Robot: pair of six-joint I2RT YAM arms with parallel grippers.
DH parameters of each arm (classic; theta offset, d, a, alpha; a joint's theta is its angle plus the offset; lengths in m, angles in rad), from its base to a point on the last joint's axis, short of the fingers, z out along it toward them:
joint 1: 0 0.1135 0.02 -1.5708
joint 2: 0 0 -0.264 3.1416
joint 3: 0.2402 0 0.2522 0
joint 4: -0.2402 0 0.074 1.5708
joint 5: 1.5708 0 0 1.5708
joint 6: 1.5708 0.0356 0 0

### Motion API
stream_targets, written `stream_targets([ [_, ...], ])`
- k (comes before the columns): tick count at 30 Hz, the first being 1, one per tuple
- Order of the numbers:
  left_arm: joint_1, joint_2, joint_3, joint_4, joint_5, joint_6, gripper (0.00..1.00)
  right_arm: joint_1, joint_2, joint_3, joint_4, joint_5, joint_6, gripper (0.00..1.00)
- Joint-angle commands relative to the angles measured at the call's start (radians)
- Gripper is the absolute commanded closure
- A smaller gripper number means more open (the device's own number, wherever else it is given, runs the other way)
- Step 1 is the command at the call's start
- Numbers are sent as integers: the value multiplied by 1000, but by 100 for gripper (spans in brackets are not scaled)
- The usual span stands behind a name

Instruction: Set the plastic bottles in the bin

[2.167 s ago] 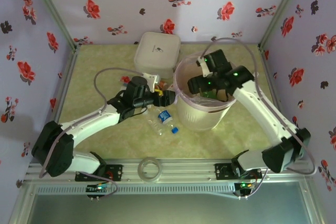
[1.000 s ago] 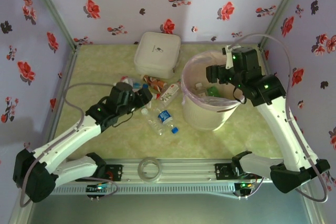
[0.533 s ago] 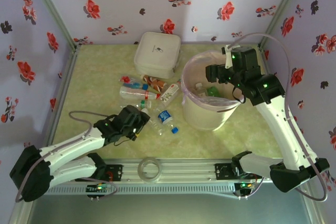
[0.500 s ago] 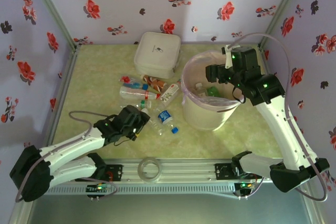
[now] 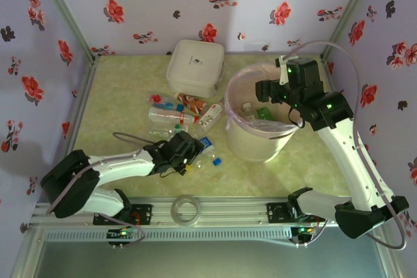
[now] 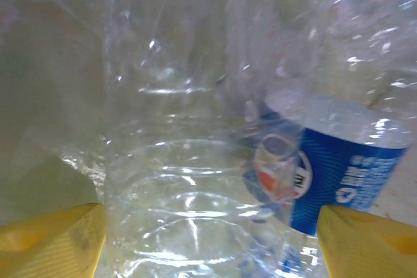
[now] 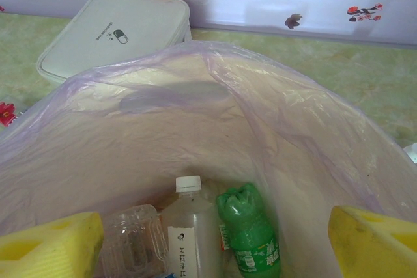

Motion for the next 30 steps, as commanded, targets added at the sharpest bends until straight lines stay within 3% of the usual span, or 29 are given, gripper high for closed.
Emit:
stream_targets([
  [1,-23,24,36,4,2,-40,17,-7,-12,-3,10,28,-1,10],
  [6,-26,20,17,11,-21,-76,32,-8,-12,-6,9,28,-3,10],
  [12,-26,-19,26,-44,-46,-72,43,-9,-9,-1,13,18,1,10],
  [20,-26,-111,87,-183,-93,-30,44,-8,-16,29,-1,4,-3,10],
  [26,-26,-189,157,-178,-203,306,47,-9,-16,66,-16,-49,13,11],
  [28,-17,-212,162,-140,-216,398,52,-7,-7,85,-24,-86,21,12],
  [30,5,-231,182,-143,-217,490,62,-5,-3,106,-24,-130,29,13],
])
